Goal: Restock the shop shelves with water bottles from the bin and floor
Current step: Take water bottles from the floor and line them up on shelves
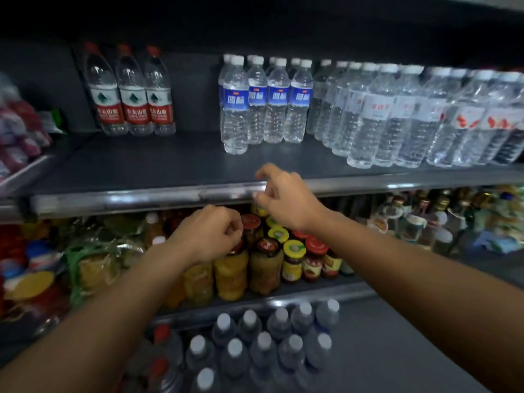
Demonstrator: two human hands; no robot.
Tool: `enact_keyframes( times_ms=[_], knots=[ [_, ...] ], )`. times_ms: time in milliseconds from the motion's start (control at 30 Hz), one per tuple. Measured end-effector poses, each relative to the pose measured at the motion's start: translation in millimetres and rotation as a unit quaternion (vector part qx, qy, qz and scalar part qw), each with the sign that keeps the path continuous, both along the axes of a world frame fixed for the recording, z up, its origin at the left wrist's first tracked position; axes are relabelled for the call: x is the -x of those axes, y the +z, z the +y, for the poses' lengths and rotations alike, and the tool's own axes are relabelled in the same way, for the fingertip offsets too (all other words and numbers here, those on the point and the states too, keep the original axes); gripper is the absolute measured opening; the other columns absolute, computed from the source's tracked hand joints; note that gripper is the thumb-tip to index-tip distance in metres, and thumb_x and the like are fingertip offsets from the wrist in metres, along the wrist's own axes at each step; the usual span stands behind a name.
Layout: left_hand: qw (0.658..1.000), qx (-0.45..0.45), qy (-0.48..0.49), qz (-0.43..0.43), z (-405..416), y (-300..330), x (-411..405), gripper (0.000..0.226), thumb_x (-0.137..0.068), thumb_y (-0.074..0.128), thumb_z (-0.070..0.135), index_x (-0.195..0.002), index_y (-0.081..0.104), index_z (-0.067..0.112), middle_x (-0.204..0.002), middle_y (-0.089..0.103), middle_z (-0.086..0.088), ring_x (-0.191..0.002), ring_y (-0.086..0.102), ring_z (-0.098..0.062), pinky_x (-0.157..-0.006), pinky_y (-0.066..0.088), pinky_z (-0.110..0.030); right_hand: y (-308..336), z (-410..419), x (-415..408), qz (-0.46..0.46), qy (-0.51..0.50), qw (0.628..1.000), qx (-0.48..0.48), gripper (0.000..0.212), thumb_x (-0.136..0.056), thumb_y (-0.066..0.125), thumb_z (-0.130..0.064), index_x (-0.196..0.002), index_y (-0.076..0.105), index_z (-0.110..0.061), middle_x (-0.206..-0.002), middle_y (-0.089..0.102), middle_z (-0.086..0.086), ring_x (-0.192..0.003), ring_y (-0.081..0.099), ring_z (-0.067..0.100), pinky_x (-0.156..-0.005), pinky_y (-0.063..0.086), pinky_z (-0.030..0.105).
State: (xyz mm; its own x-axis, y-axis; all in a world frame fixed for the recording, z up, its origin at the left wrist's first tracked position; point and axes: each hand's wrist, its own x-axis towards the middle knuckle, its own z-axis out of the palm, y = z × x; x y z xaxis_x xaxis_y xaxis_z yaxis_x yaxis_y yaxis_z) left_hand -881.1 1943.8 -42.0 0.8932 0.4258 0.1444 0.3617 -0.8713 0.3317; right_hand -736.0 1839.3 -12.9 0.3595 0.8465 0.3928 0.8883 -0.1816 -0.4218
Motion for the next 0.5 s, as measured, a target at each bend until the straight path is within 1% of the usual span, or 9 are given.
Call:
enact_keyframes(
  times_ms=[67,133,200,267,333,433,500],
  knots=[
    [0.999,0.015,0.000,0.036,-15,-22,8,0.006,-0.086,0.058,0.032,-0.081,0.060,0.034,-0.077,0.058,0.011,-0.085,0.062,-0.019,-0.076,0.053,-0.035,-24,-21,12,0.011,0.006,1.000,0.024,0.031,-0.090,0.059,-0.023,-0.117,0.051,-0.011,-0.075,0.059,0.003,-0.078,0.059,0.024,-0.067,0.042,0.031],
    [0.998,0.023,-0.008,0.061,-27,-45,15,0.010,-0.087,0.058,0.031,-0.077,0.056,0.032,-0.077,0.058,0.007,-0.083,0.062,-0.021,-0.069,0.049,-0.031,-48,-40,17,0.010,0.002,0.998,0.059,0.030,-0.090,0.058,-0.022,-0.116,0.051,-0.011,-0.070,0.052,-0.002,-0.075,0.056,0.025,-0.066,0.040,0.031],
    [0.995,0.035,-0.025,0.088,-40,-66,19,0.013,-0.089,0.057,0.028,-0.076,0.054,0.029,-0.079,0.059,0.004,-0.081,0.060,-0.020,-0.065,0.045,-0.029,-73,-58,19,0.003,0.004,0.994,0.109,0.029,-0.090,0.056,-0.022,-0.116,0.049,-0.011,-0.075,0.053,0.002,-0.079,0.058,0.029,-0.068,0.045,0.034],
    [0.991,0.061,-0.034,0.116,-51,-87,22,0.011,-0.091,0.056,0.026,-0.081,0.057,0.027,-0.083,0.060,0.005,-0.080,0.059,-0.016,-0.068,0.048,-0.031,-97,-70,18,-0.013,0.026,0.984,0.176,0.026,-0.091,0.055,-0.023,-0.113,0.047,-0.010,-0.084,0.059,0.009,-0.080,0.059,0.033,-0.070,0.050,0.043],
    [0.986,0.093,-0.038,0.133,-63,-112,22,0.010,-0.092,0.055,0.025,-0.085,0.061,0.024,-0.088,0.064,0.003,-0.081,0.059,-0.016,-0.070,0.051,-0.034,-122,-78,14,-0.023,0.055,0.966,0.250,0.024,-0.091,0.055,-0.022,-0.110,0.045,-0.009,-0.090,0.059,0.013,-0.081,0.058,0.033,-0.069,0.051,0.047],
    [0.978,0.115,-0.051,0.164,-82,-153,15,0.013,-0.091,0.053,0.025,-0.086,0.063,0.021,-0.093,0.066,-0.001,-0.087,0.061,-0.022,-0.076,0.053,-0.039,-161,-88,3,-0.022,0.080,0.936,0.343,0.024,-0.091,0.055,-0.022,-0.110,0.046,-0.009,-0.095,0.057,0.014,-0.086,0.056,0.034,-0.070,0.050,0.044],
    [0.973,0.129,-0.064,0.183,-93,-177,8,0.014,-0.091,0.052,0.023,-0.086,0.064,0.017,-0.090,0.064,-0.002,-0.086,0.061,-0.023,-0.075,0.052,-0.040,-186,-96,-4,-0.011,0.094,0.922,0.375,0.019,-0.090,0.053,-0.021,-0.104,0.046,-0.010,-0.101,0.058,0.016,-0.091,0.055,0.034,-0.071,0.046,0.040]
  ],
)
